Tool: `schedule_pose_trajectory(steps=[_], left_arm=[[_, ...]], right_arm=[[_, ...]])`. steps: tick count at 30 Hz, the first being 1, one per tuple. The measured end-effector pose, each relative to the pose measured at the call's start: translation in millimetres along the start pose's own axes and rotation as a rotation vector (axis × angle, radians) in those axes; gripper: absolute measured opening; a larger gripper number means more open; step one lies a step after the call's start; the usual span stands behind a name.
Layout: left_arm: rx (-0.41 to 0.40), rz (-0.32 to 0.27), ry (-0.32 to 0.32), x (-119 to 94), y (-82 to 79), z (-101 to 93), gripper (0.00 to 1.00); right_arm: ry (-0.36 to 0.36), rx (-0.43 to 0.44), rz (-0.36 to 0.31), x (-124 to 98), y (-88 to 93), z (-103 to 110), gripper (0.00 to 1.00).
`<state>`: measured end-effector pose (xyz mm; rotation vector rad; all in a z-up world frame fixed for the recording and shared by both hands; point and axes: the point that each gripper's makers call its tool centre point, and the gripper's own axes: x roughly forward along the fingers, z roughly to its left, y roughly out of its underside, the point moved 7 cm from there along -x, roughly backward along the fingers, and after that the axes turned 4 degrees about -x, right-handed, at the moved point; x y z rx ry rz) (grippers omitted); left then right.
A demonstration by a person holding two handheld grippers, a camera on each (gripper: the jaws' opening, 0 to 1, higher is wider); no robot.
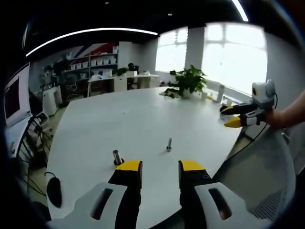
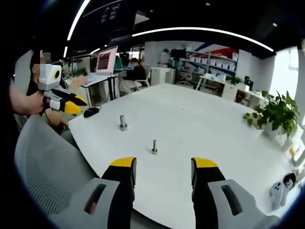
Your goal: Place the washer onto the threaded stud by aligning its center hole with the stud, sliding it down to the base, and recovering from edge contact or off-axis alignment until the washer reaches the visible bottom stop.
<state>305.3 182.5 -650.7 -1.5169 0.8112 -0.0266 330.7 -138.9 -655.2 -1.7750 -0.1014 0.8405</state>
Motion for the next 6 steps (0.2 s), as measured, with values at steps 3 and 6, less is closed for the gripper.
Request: schedule_pose_trajectory(steps=[3, 6], left_arm=[[-0.003, 0.008, -0.004, 1.4, 0.3, 2.5, 0.28], [-0.011, 0.01, -0.003, 1.9, 0.4, 2.5, 0.28]], right_arm=[[-0.001, 0.002, 0.007, 0.7, -0.6, 0.9, 0.47], [-0.009, -0.004, 0.025, 1.6, 1.0, 3.7, 0.46]])
